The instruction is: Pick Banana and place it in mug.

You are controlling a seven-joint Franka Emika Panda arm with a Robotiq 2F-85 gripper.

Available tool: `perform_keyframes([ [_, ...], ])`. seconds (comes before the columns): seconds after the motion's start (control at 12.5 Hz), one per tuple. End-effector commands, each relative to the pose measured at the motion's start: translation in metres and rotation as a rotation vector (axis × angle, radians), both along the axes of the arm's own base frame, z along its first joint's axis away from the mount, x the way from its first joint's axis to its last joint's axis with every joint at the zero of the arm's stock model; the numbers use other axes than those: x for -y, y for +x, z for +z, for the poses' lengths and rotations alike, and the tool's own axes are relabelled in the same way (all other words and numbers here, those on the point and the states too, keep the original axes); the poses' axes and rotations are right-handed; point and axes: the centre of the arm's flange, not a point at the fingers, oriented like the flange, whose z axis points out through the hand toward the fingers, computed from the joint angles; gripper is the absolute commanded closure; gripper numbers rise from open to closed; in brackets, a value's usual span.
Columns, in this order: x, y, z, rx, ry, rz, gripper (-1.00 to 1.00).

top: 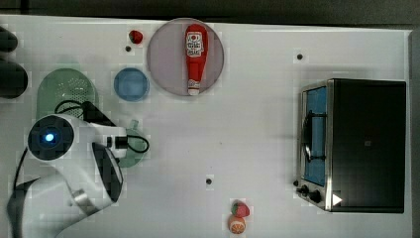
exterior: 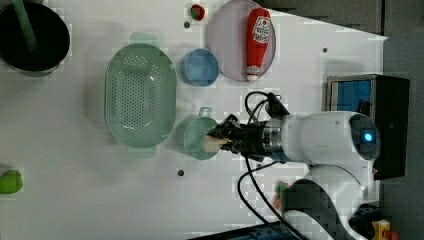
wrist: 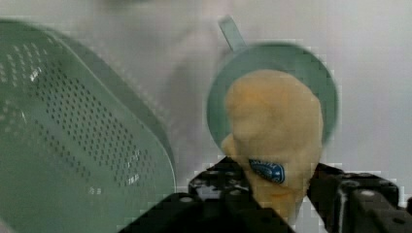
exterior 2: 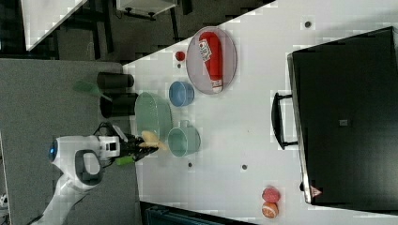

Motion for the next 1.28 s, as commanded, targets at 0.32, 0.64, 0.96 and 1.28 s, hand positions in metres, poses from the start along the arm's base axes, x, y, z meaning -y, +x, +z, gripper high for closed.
perform_keyframes([
  [0.32,0.018,-0.013,-0.055,0.002,-0.022,-0.079,0.18],
  [0.64,0.018,-0.014,-0.066,0.019,0.001,-0.085,-0.69],
  [0.96,0.024,-0.006,-0.041,0.07,0.001,-0.099,-1.0],
  [1.28,0.05,0.011,0.049,0.145,-0.055,-0.143,-1.0],
])
